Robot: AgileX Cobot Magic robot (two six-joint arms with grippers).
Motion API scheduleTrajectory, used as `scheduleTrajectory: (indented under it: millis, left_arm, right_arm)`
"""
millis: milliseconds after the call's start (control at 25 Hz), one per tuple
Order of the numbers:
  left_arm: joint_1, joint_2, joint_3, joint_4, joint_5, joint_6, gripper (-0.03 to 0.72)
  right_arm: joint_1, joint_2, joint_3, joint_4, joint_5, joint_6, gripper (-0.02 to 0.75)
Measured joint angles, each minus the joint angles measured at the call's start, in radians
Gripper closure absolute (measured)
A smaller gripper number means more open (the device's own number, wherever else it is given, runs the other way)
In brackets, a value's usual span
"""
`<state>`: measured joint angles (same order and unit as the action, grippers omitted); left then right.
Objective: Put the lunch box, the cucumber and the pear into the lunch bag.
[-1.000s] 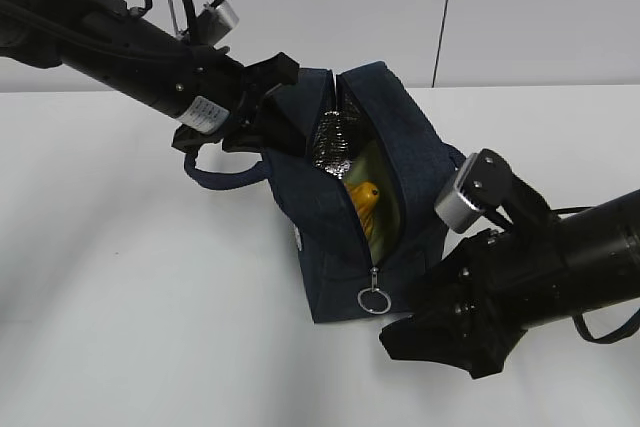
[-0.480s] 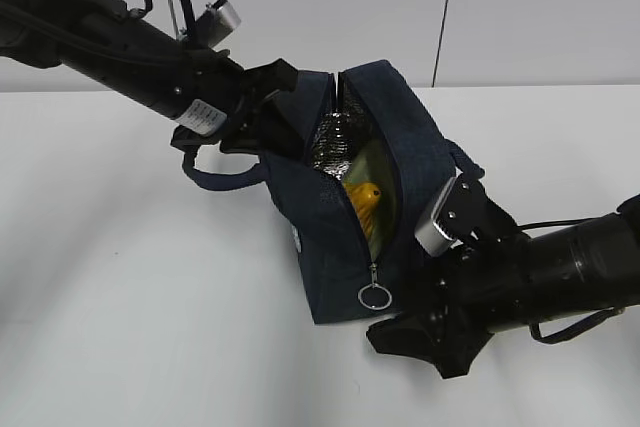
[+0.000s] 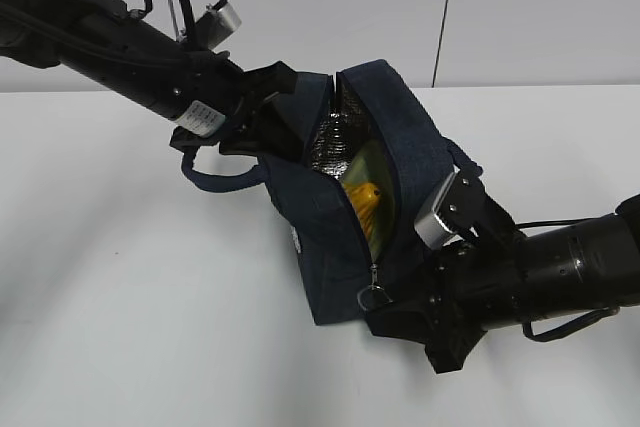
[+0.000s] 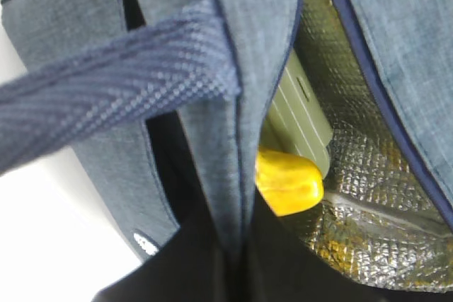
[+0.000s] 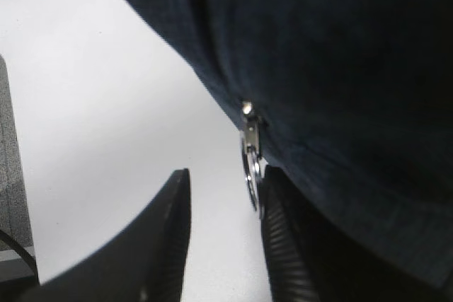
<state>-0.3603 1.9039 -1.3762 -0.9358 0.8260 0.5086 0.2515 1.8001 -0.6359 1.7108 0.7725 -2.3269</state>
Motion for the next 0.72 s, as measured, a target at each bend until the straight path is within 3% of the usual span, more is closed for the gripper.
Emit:
scheduleTrajectory:
  millis: [280, 480, 720]
  left_arm:
    - [0.0, 0.0, 0.0, 0.001, 0.01, 0.0, 0.69]
    - [0.0, 0.0, 0.0, 0.002, 0.014, 0.0, 0.69]
    - [0.0, 0.0, 0.0, 0.003, 0.02, 0.0, 0.69]
  right_arm:
    - [0.0, 0.0, 0.0, 0.0, -0.002, 0.026, 0.743]
    - [0.0, -0.002, 0.0, -0.032, -0.004, 0.103, 0.754]
    - [0.0, -0.096, 0.0, -0.183, -0.022, 0.304, 0.754]
